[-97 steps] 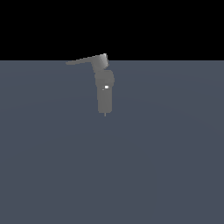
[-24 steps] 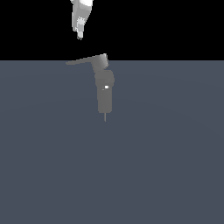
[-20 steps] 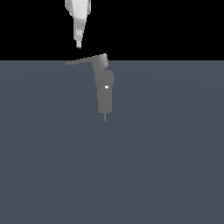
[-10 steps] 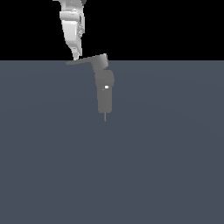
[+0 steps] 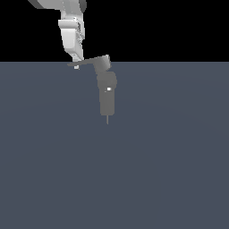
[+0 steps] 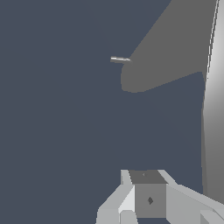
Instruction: Turn on the faucet by rotating a designated handle.
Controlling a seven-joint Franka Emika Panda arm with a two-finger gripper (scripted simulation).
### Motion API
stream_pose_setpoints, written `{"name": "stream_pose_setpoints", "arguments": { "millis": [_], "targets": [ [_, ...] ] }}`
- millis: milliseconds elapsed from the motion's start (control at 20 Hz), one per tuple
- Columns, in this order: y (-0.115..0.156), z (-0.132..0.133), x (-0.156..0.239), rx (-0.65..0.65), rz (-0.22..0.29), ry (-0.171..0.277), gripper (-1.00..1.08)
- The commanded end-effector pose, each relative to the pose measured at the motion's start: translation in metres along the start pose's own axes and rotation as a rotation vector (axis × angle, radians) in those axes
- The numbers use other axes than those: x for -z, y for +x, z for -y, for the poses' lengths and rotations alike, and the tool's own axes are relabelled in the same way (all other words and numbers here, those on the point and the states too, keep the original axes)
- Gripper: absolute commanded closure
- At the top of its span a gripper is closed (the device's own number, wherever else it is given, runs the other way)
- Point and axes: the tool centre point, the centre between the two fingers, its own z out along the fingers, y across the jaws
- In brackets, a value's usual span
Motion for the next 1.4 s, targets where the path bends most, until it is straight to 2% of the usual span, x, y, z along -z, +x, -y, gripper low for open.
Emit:
{"name": "stream_pose_setpoints", "arguments": {
  "millis": [0, 1350],
  "targets": [
    [0.000, 0.000, 0.000, -0.002, 0.000, 0.001, 1.08],
    [-0.002, -0.045, 0.000, -0.001, 0.000, 0.000, 1.08]
  ]
}}
